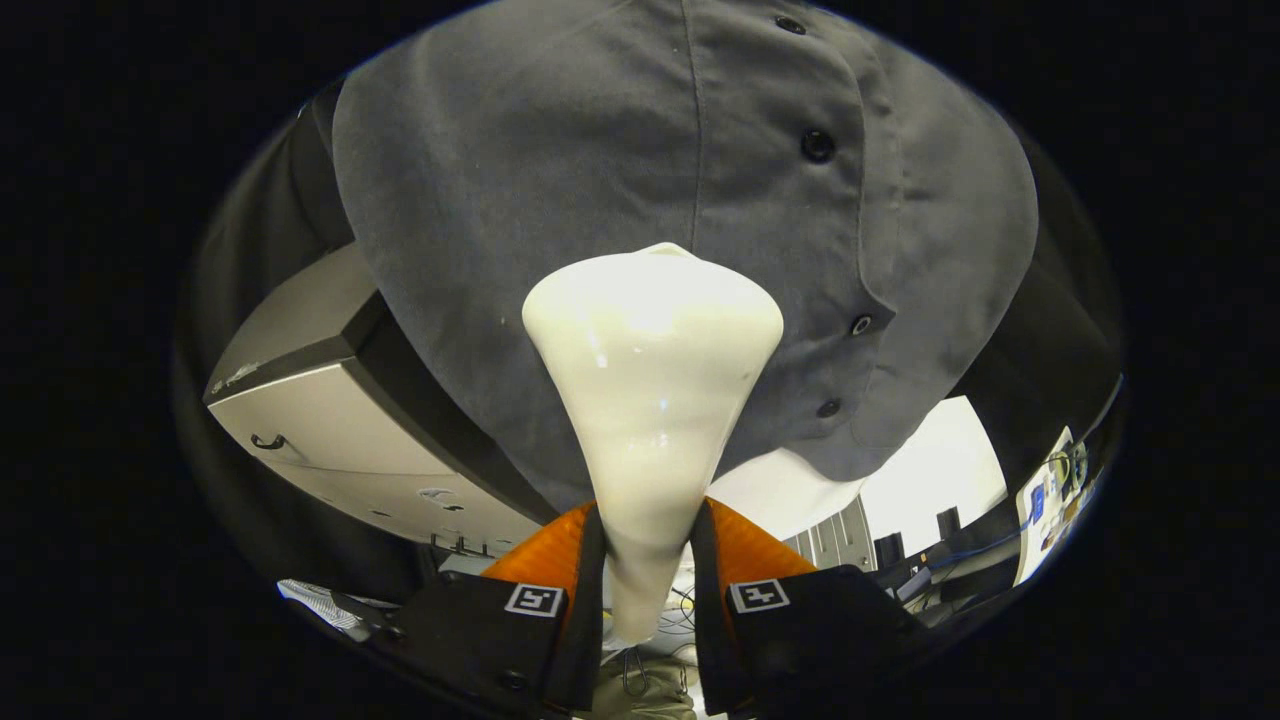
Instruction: Iron the clothes twice with a garment steamer, once on the left side and once on the right side.
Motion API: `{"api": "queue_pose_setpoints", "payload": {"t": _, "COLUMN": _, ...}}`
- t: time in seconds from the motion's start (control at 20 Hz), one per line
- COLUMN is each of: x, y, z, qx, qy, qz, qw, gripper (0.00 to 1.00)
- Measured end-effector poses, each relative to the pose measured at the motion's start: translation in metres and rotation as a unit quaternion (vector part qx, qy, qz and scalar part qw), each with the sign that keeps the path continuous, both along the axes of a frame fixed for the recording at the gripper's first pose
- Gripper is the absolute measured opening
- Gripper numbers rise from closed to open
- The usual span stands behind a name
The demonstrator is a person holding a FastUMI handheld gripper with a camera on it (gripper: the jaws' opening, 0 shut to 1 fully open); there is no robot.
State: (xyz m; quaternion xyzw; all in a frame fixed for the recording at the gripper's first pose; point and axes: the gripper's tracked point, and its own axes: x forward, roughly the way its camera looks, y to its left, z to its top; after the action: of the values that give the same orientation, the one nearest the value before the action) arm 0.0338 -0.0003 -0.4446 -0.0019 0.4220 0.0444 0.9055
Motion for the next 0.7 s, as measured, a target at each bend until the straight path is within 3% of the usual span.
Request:
{"api": "queue_pose_setpoints", "payload": {"t": 0.45, "x": -0.018, "y": -0.002, "z": -0.037, "qx": 0.001, "qy": 0.037, "qz": -0.01, "qw": 0.999, "gripper": 0.46}}
{"api": "queue_pose_setpoints", "payload": {"t": 0.7, "x": -0.023, "y": -0.008, "z": -0.025, "qx": 0.003, "qy": 0.033, "qz": -0.016, "qw": 0.999, "gripper": 0.47}}
